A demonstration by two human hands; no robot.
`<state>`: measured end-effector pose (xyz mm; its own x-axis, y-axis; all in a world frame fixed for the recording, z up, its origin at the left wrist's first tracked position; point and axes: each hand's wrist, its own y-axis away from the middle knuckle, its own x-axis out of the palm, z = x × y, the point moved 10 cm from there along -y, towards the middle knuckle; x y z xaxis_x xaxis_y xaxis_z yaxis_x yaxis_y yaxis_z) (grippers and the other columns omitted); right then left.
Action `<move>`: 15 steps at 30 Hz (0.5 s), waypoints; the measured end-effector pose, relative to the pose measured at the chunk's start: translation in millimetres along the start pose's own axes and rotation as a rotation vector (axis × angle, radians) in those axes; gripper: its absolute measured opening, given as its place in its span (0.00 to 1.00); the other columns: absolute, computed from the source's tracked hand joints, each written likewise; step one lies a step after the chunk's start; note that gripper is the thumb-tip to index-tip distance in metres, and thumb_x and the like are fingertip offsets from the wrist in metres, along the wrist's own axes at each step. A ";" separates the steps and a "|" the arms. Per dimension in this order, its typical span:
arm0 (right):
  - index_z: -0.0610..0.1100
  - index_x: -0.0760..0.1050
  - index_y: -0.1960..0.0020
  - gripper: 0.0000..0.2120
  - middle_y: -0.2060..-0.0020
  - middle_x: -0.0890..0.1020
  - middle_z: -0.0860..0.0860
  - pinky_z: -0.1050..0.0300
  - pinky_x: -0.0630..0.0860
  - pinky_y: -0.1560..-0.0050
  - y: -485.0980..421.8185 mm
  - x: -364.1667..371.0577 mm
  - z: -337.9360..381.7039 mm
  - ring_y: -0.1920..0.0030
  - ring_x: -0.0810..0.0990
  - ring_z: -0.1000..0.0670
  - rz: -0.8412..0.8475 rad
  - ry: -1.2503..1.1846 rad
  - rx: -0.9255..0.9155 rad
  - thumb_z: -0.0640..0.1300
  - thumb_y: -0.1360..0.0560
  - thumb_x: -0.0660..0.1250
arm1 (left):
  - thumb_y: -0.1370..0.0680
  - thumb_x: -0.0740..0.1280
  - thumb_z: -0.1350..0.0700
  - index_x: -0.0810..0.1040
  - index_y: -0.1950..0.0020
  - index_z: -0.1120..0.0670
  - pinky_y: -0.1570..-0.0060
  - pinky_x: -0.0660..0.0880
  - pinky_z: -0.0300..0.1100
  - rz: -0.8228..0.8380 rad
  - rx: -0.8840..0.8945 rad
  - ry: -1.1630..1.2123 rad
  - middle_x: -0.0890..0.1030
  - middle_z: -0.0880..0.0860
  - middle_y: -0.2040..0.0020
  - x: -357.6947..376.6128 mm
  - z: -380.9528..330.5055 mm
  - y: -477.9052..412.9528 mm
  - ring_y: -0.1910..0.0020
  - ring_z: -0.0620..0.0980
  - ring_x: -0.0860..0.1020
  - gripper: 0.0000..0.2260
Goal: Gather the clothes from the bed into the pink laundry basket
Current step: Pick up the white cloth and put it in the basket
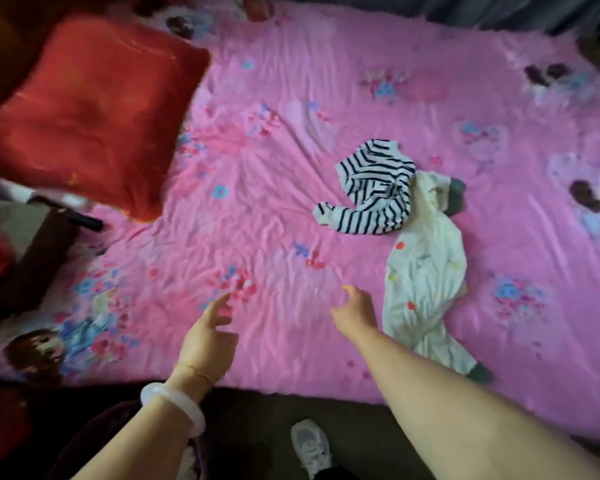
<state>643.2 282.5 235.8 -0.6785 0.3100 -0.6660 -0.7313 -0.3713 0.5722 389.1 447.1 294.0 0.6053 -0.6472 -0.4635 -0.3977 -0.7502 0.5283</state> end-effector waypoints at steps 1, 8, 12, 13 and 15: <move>0.44 0.72 0.33 0.25 0.38 0.73 0.39 0.56 0.72 0.43 -10.0 -16.0 -21.2 0.42 0.77 0.40 -0.040 -0.003 0.069 0.41 0.29 0.68 | 0.29 0.66 0.73 0.68 0.32 0.46 0.54 0.75 0.47 0.020 0.028 -0.009 0.78 0.59 0.45 11.3 -10.2 -4.9 0.56 0.56 0.78 0.31; 0.45 0.71 0.33 0.27 0.34 0.74 0.44 0.53 0.68 0.34 -105.2 -64.6 -175.4 0.35 0.73 0.41 -0.016 0.054 0.496 0.54 0.29 0.61 | 0.27 0.65 0.70 0.68 0.29 0.48 0.62 0.73 0.40 0.175 0.126 -0.140 0.78 0.54 0.47 125.5 -56.2 -51.1 0.59 0.50 0.77 0.30; 0.43 0.76 0.46 0.17 0.49 0.79 0.46 0.53 0.77 0.48 -109.3 -50.4 -196.0 0.50 0.78 0.45 0.056 -0.239 0.524 0.50 0.31 0.69 | 0.27 0.64 0.69 0.67 0.29 0.46 0.68 0.69 0.36 0.229 0.099 -0.152 0.77 0.52 0.45 162.8 -53.0 -62.6 0.63 0.45 0.75 0.30; 0.44 0.76 0.52 0.12 0.57 0.79 0.46 0.54 0.78 0.56 -103.4 -47.7 -195.6 0.56 0.78 0.46 0.026 -0.373 0.540 0.47 0.33 0.72 | 0.27 0.64 0.69 0.67 0.29 0.45 0.68 0.70 0.36 0.240 0.092 -0.157 0.77 0.51 0.46 168.3 -52.3 -62.7 0.63 0.46 0.76 0.30; 0.45 0.77 0.65 0.08 0.65 0.78 0.47 0.50 0.78 0.58 -100.3 -61.8 -190.3 0.63 0.77 0.46 -0.170 -0.530 0.501 0.46 0.39 0.75 | 0.27 0.64 0.68 0.67 0.28 0.45 0.64 0.72 0.37 0.255 0.082 -0.163 0.77 0.51 0.45 172.4 -53.8 -58.7 0.60 0.48 0.78 0.31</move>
<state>771.8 134.1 128.5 -0.4035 0.7545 -0.5175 -0.6876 0.1231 0.7156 553.9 386.9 221.4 0.3631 -0.8241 -0.4349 -0.5809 -0.5651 0.5858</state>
